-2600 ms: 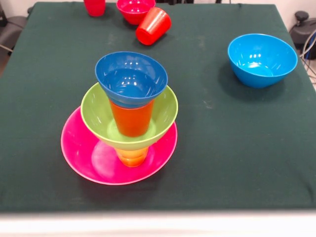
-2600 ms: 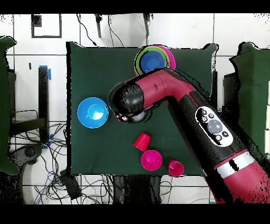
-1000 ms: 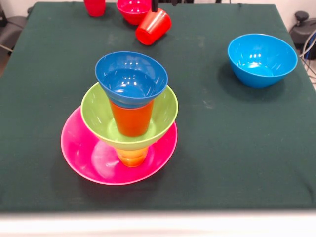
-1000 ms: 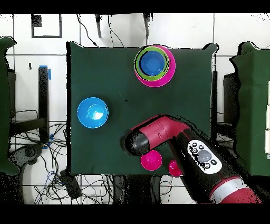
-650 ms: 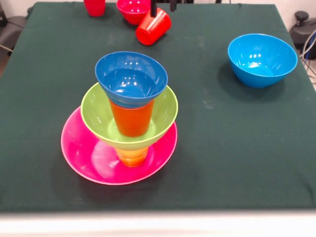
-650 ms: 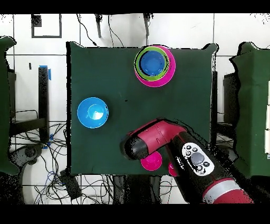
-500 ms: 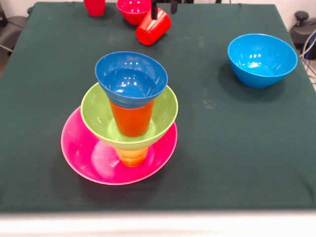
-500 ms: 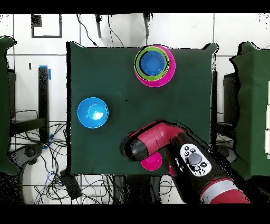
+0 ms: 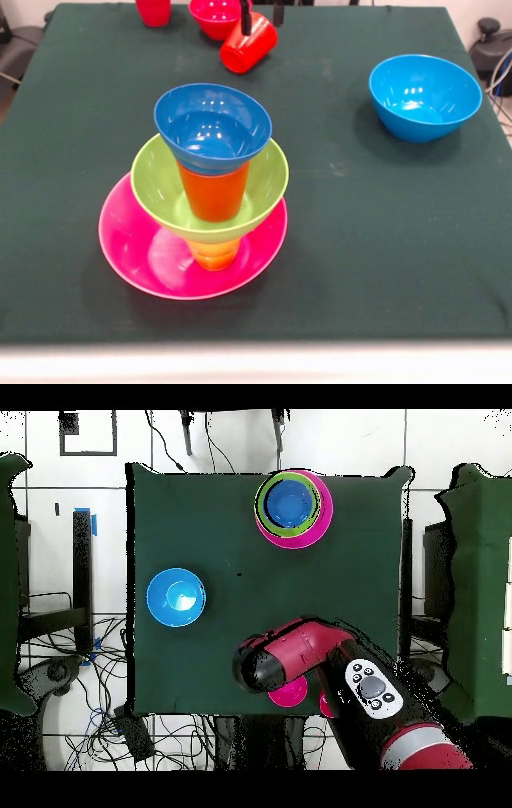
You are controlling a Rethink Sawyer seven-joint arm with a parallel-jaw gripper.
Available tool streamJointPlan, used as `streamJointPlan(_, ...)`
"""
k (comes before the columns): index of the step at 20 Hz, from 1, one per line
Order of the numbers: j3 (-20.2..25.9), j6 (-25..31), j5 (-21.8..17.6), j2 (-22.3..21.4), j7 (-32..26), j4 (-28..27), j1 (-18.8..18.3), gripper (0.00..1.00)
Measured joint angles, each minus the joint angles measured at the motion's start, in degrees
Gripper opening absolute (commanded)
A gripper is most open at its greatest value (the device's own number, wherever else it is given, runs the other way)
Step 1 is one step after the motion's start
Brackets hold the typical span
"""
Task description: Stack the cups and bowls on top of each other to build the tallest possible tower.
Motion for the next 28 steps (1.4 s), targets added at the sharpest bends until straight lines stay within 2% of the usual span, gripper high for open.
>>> streamJointPlan(19,-0.8,-0.6,0.0,4.1,0.0,3.8,-3.3,1.0)
streamJointPlan(28,-0.9,-0.8,-0.2,3.9,0.0,3.8,-3.0,1.0)
